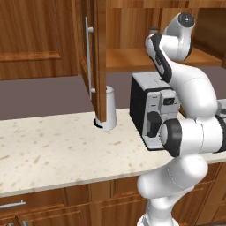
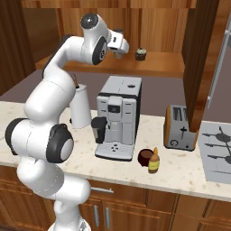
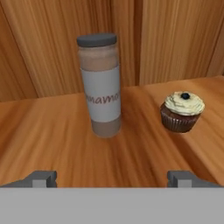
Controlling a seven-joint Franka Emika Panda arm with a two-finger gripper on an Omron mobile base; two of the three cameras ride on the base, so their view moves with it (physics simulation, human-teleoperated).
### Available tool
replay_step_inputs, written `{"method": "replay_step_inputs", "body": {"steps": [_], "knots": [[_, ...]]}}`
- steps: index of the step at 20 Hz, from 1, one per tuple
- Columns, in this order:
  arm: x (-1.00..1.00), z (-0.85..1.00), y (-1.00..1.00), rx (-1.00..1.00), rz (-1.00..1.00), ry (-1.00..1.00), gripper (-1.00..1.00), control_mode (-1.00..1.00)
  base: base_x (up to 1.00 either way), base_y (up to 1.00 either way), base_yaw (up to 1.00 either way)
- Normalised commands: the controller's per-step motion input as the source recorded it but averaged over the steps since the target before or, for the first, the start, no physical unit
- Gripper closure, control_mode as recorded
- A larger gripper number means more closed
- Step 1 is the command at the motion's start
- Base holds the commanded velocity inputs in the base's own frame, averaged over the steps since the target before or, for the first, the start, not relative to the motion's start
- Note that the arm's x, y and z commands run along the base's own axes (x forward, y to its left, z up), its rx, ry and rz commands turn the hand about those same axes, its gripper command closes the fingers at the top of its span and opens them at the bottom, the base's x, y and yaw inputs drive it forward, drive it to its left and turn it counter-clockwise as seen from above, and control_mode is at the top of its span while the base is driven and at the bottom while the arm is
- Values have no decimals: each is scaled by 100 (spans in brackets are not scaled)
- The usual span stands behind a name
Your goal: Pick the cinnamon and honey bottle from the cabinet and place them next to the mug.
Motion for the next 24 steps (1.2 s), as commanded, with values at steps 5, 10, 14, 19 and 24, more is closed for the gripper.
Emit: {"method": "replay_step_inputs", "body": {"steps": [5, 10, 14, 19, 24], "knots": [[20, 0, 0, 0, 3, 0, -100, -100, 0, 0, 0], [24, 0, 0, 0, 3, 0, -100, -100, 0, 0, 0], [34, 0, 0, 0, 2, 0, -100, -100, 0, 0, 0], [39, 0, 0, 0, 2, 0, -100, -100, 0, 0, 0], [34, -1, 0, 0, 1, 0, -100, -100, 0, 0, 0]]}}
